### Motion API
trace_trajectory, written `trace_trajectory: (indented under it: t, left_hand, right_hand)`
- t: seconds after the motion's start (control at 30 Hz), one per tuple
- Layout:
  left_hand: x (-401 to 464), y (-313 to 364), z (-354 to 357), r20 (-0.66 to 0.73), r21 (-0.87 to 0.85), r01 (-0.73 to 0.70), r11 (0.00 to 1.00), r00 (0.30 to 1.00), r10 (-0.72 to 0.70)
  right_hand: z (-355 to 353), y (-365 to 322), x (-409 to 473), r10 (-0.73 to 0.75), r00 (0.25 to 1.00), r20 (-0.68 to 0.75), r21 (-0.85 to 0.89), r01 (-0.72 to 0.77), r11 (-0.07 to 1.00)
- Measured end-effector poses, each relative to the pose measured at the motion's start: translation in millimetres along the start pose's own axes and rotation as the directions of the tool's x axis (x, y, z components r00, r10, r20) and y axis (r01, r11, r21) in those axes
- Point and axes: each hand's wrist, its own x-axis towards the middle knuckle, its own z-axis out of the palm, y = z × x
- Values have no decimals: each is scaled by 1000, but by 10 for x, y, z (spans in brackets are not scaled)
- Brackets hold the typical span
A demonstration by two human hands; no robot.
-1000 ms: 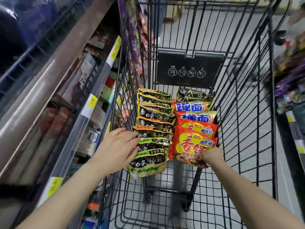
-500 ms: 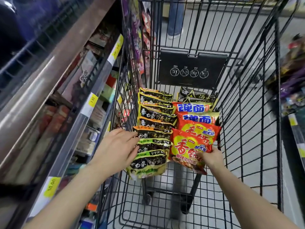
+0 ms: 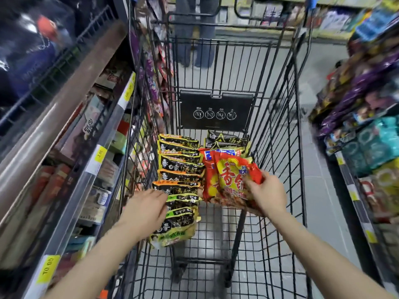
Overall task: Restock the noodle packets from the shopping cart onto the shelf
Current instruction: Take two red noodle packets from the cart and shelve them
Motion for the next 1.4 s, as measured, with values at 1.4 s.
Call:
trace_trajectory:
  t: [1.4]
  left_hand:
    - [1557,1433,1045,146,-836,313,451,919,-367]
  right_hand:
    - [-1094,83,249,104,995,-10,696,-67,715]
